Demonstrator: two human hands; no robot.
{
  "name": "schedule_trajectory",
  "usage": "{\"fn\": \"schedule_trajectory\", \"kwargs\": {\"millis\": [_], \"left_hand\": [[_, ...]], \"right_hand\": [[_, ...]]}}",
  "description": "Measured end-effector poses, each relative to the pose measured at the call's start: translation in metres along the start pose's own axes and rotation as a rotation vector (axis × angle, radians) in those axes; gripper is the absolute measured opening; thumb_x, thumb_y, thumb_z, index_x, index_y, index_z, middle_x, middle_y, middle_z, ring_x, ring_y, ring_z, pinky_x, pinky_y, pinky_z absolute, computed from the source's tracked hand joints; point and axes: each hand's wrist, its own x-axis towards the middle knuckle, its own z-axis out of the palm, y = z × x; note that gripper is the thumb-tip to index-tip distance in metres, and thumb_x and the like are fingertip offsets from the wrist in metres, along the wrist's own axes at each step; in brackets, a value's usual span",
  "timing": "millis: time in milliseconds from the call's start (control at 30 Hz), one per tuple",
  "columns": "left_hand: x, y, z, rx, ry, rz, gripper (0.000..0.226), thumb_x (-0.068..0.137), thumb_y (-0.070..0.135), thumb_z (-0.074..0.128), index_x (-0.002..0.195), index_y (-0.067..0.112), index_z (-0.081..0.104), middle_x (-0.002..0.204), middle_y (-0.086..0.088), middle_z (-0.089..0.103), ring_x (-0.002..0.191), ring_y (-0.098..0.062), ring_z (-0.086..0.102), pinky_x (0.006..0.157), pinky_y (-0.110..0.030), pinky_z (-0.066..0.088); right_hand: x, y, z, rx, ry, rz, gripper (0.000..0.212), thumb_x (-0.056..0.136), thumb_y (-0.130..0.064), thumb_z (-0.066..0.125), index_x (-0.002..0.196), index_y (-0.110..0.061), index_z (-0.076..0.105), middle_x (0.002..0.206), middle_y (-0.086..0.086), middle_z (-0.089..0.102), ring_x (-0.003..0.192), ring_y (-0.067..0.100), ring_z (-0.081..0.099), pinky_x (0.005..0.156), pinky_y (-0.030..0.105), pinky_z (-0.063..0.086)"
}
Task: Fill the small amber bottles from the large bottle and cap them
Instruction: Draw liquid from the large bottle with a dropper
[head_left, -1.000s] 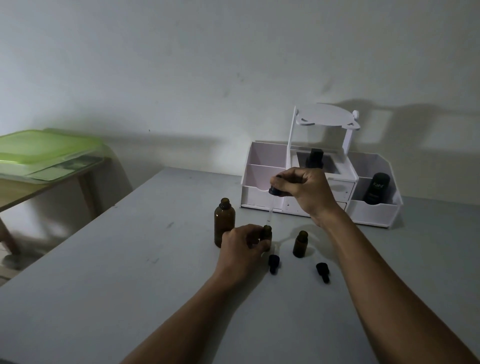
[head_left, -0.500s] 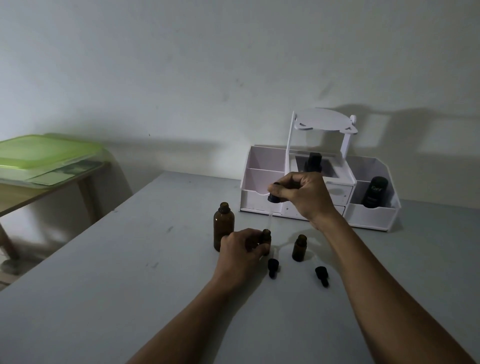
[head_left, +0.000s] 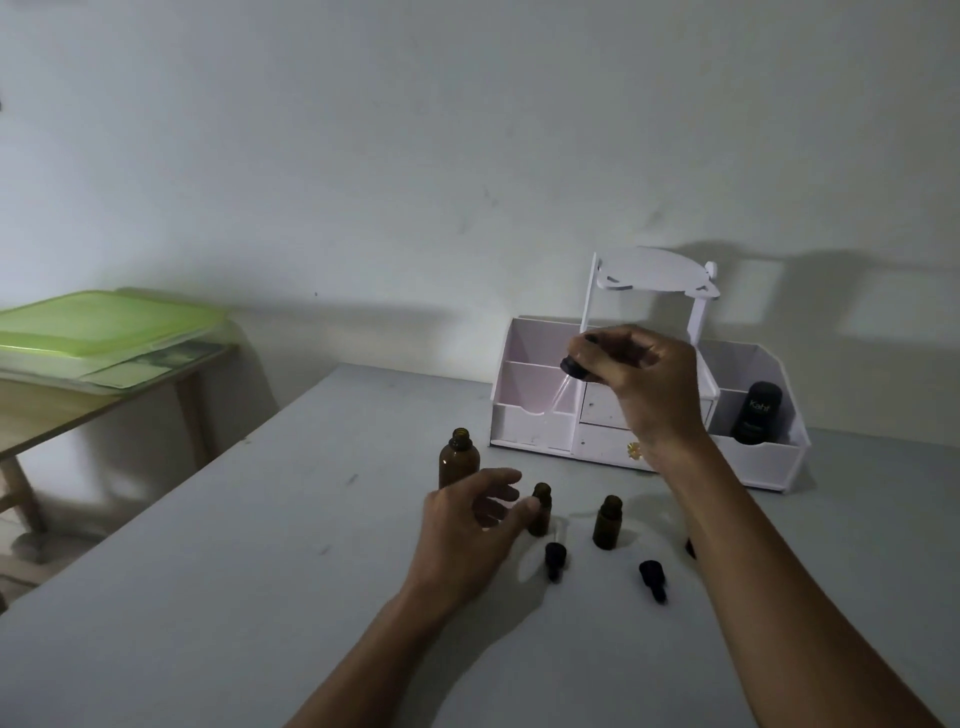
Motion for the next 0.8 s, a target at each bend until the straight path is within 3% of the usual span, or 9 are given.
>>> {"fn": "schedule_trajectory", "kwargs": {"millis": [100,267,433,567,800], "left_hand": [[0.001,0.006,-0.033,-0.115,0.111,0.075,0.016,0.08,0.028,0.08,0.095,0.024,0.078,0.075,0.006,0.075,0.071,-0.007,0.072,0.068,-0.021,0.057],[0.022,-0.012,-0.073,-0.184,0.19,0.041,0.031,0.069,0.043,0.071,0.093,0.024,0.077,0.079,-0.001,0.075,0.075,-0.018,0.071,0.07,-0.035,0.058],[0.03,-0.041,-0.072,-0.203,0.029,-0.061,0.055,0.062,0.041,0.076,0.114,0.024,0.071,0.103,0.002,0.075,0.094,-0.013,0.072,0.079,-0.03,0.057],[0.032,-0.048,-0.063,-0.17,-0.094,-0.058,0.051,0.068,0.022,0.079,0.119,0.023,0.069,0.106,0.004,0.075,0.099,-0.008,0.07,0.078,-0.024,0.057],[0.035,-0.055,-0.062,-0.145,-0.087,-0.039,0.045,0.077,0.006,0.08,0.119,0.02,0.07,0.102,0.002,0.076,0.095,-0.007,0.072,0.077,-0.02,0.056]], "right_hand": [[0.001,-0.013,0.009,0.087,0.057,0.011,0.012,0.081,-0.008,0.08,0.091,-0.001,0.076,0.077,0.009,0.077,0.075,0.026,0.077,0.076,0.033,0.062],[0.004,-0.016,0.039,0.183,0.098,0.081,0.013,0.081,-0.008,0.08,0.09,-0.001,0.076,0.076,0.01,0.077,0.071,0.02,0.077,0.074,0.029,0.063],[0.001,-0.001,0.057,0.091,0.056,0.079,0.01,0.082,-0.01,0.079,0.089,-0.004,0.077,0.078,0.006,0.077,0.068,0.011,0.076,0.071,0.023,0.061],[-0.002,0.009,0.063,0.026,0.041,0.072,0.009,0.082,-0.013,0.08,0.087,-0.006,0.077,0.075,0.002,0.077,0.069,0.01,0.075,0.072,0.022,0.061],[0.0,0.006,0.068,0.061,0.072,0.05,0.007,0.083,-0.011,0.079,0.088,-0.008,0.076,0.075,0.0,0.076,0.068,0.006,0.075,0.069,0.017,0.059]]}}
